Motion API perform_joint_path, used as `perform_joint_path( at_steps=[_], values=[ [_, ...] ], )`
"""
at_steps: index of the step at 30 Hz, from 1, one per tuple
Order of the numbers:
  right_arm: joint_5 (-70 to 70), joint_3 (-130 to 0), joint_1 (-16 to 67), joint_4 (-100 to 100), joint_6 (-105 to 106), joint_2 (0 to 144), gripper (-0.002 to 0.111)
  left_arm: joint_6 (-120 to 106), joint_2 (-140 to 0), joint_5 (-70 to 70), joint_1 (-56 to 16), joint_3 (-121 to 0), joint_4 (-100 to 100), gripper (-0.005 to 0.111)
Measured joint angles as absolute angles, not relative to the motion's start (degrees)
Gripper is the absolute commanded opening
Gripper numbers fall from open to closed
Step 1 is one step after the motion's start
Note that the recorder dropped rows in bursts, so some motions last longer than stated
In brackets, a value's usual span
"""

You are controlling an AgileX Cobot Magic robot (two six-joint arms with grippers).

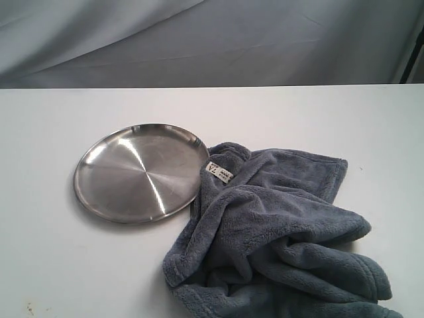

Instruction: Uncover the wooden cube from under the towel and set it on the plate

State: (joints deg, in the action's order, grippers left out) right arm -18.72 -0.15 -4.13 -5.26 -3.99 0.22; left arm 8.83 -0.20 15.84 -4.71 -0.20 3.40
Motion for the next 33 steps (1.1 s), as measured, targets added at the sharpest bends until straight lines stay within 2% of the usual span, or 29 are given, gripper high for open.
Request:
perform_joint_path(
  at_steps=[25, 33],
  values=[
    [-18.72, -0.15, -4.13, -5.26, -3.99, 0.22, 0.0, 8.73, -0.2, 15.84, -4.71, -0.2, 3.4, 0.0],
    [-18.72, -0.15, -4.13, -5.26, -3.99, 0.22, 0.0, 8.73, -0.2, 7.97, -4.71, -0.2, 0.81, 0.0]
  ],
)
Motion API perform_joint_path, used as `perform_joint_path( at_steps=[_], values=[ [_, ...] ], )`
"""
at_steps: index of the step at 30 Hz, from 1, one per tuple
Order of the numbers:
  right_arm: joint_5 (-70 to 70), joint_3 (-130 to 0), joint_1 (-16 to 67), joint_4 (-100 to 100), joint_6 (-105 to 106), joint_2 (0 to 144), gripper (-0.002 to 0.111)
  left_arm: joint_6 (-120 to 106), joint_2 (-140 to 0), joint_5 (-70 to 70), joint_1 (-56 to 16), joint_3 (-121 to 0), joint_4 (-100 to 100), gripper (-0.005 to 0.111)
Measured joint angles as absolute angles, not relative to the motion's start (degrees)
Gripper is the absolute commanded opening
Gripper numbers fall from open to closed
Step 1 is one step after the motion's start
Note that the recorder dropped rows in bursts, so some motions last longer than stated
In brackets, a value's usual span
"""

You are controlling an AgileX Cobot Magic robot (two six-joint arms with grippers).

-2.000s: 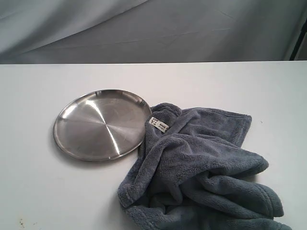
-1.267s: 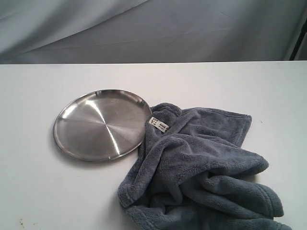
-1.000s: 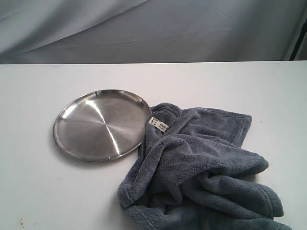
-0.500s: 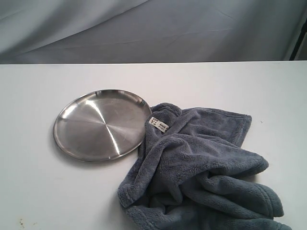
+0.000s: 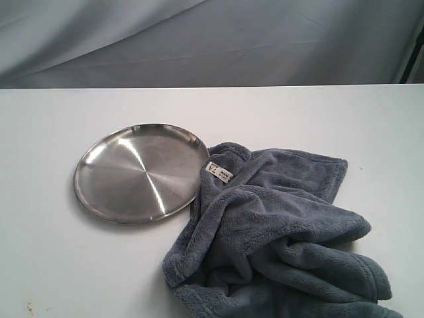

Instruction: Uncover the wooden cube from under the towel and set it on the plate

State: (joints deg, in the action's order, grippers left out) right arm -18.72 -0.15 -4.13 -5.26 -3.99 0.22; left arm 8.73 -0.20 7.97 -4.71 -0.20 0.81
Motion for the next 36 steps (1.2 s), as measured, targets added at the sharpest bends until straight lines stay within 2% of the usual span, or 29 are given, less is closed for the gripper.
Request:
perform_joint_path(
  at_steps=[10, 12, 23, 26, 29, 36],
  values=[
    [-18.72, -0.15, -4.13, -5.26, -3.99, 0.22, 0.0, 10.92, -0.2, -4.46, -4.71, -0.2, -4.11, 0.0],
    [-18.72, -0.15, -4.13, -5.26, -3.99, 0.22, 0.0, 11.16, -0.2, -3.27, -4.71, -0.49, -4.58, 0.0],
    [-18.72, -0.15, -4.13, -5.26, -3.99, 0.22, 0.0, 11.16, -0.11, 14.81, -4.71, -16.28, -0.51, 0.0],
    [-18.72, -0.15, -4.13, -5.26, -3.99, 0.22, 0.0, 10.0, 0.02, 28.28, -4.71, -25.01, 1.43, 0.0],
    [-18.72, -0.15, -4.13, -5.26, -3.99, 0.22, 0.0, 5.52, 0.13, 35.52, -4.71, -31.37, 1.44, 0.0],
    [-18.72, -0.15, -4.13, -5.26, -3.99, 0.22, 0.0, -5.08, -12.87, 51.6, -4.71, -45.31, 0.54, 0.0]
  ],
)
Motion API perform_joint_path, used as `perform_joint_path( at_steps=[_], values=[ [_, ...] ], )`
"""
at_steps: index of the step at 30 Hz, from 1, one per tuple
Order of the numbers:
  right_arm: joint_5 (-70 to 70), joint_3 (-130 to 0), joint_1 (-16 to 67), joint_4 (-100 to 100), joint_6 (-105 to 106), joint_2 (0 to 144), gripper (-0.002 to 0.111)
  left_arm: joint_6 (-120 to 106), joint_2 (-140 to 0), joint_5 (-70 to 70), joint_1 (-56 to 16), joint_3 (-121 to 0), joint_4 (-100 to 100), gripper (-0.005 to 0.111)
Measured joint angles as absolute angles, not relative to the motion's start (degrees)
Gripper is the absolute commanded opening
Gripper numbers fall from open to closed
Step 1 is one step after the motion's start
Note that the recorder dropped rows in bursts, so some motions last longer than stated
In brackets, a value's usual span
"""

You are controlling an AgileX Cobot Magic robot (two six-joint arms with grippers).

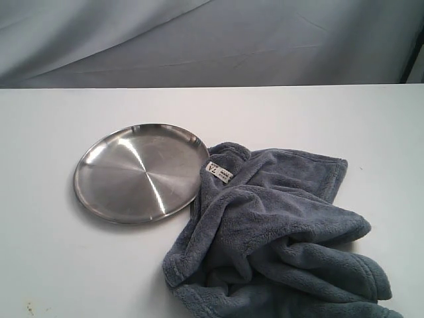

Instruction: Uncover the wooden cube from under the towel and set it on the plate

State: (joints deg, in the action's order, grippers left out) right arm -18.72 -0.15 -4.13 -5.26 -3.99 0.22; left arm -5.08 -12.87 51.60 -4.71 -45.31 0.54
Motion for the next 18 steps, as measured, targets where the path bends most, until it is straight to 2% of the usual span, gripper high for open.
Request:
perform_joint_path(
  at_steps=[7, 18],
  values=[
    [-18.72, -0.15, -4.13, -5.26, -3.99, 0.22, 0.0, -14.75, -22.7, 54.29, -6.34, -48.53, -8.85, 0.0],
    [-18.72, -0.15, -4.13, -5.26, -3.99, 0.22, 0.0, -19.31, -33.47, 56.69, -13.58, -48.53, -10.31, 0.0]
  ],
)
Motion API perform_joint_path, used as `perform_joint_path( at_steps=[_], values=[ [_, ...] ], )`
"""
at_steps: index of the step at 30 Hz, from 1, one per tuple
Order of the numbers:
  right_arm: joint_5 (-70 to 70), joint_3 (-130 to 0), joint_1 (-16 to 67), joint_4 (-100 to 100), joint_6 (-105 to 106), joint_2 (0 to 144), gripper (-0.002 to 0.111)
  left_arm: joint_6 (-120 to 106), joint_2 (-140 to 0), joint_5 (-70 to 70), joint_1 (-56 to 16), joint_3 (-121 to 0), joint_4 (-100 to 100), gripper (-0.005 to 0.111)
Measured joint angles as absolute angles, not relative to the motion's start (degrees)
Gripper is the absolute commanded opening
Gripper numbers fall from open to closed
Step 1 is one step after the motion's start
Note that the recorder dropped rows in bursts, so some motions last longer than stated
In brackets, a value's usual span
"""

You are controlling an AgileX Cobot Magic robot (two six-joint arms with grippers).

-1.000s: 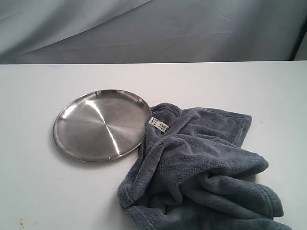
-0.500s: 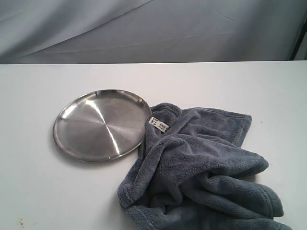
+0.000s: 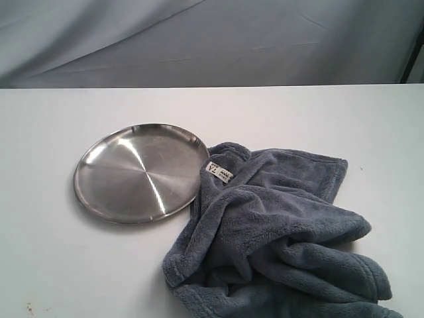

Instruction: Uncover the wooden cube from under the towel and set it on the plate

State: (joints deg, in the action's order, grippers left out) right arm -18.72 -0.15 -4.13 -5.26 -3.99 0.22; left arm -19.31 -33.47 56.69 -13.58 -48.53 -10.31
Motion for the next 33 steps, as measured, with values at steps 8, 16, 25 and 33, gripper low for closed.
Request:
perform_joint_path(
  at_steps=[8, 16, 25, 33],
  values=[
    [-18.72, -0.15, -4.13, -5.26, -3.99, 0.22, 0.0, -19.6, -45.86, 61.04, -22.18, -48.53, -4.1, 0.0],
    [-18.72, -0.15, -4.13, -5.26, -3.99, 0.22, 0.0, -18.89, -58.8, 67.13, -35.8, -48.53, -3.07, 0.0],
    [-18.72, -0.15, -4.13, -5.26, -3.99, 0.22, 0.0, -9.51, -72.72, 67.17, -55.17, -54.92, -0.96, 0.0],
    [-18.72, -0.15, -4.13, -5.26, -3.99, 0.22, 0.0, -5.07, -88.66, 69.78, -63.37, -73.83, -0.96, 0.0]
  ],
)
